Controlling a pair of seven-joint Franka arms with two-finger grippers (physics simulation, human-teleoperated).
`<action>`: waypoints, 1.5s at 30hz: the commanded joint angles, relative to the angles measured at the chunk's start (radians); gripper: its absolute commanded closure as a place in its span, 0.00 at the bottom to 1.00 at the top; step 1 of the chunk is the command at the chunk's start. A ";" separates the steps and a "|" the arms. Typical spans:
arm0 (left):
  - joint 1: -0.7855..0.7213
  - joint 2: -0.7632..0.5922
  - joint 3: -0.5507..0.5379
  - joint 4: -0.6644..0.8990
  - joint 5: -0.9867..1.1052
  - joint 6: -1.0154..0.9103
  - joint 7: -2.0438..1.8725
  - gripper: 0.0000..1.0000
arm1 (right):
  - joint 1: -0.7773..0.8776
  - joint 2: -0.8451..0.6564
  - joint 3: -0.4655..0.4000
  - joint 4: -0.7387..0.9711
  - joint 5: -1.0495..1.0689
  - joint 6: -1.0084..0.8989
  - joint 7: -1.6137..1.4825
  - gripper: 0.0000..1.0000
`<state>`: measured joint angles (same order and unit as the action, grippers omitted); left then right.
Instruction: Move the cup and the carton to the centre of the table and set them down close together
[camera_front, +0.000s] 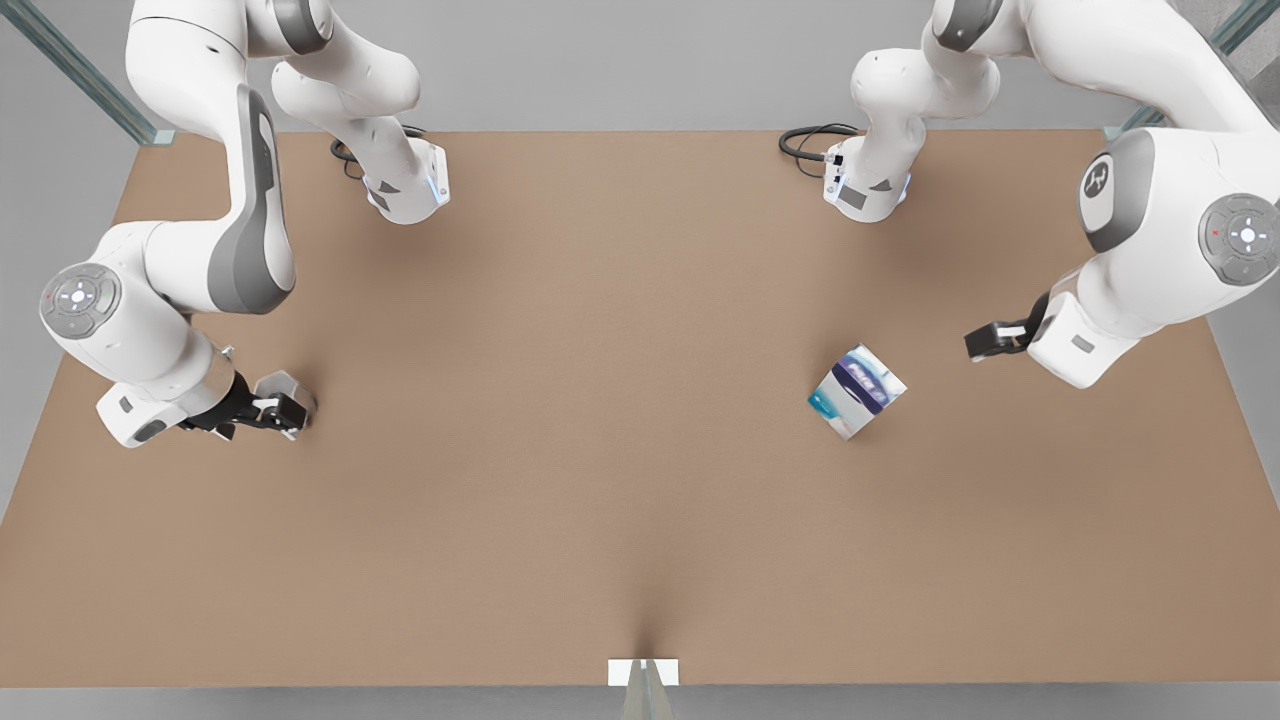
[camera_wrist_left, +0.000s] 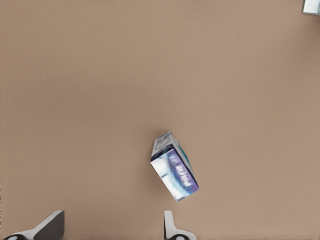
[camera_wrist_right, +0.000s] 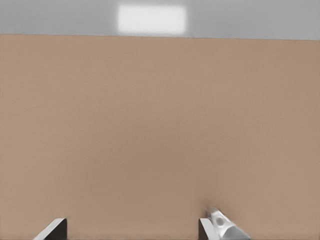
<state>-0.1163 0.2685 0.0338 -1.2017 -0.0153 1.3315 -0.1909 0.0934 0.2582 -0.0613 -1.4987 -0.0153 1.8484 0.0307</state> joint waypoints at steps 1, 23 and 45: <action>0.000 0.000 0.000 -0.001 0.001 0.000 0.002 0.00 | -0.001 -0.010 0.000 -0.032 0.002 0.006 0.002 0.00; 0.000 0.072 -0.003 -0.001 -0.009 0.023 -0.012 0.00 | -0.092 -0.014 -0.008 -0.736 -0.052 0.540 -0.002 0.00; -0.002 0.072 -0.006 -0.007 -0.009 0.003 -0.010 0.00 | -0.136 0.018 -0.029 -0.687 -0.112 0.534 -0.015 0.00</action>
<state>-0.1181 0.3406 0.0276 -1.2088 -0.0247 1.3346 -0.1995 -0.0432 0.2769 -0.0933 -2.1867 -0.1288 2.3822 0.0154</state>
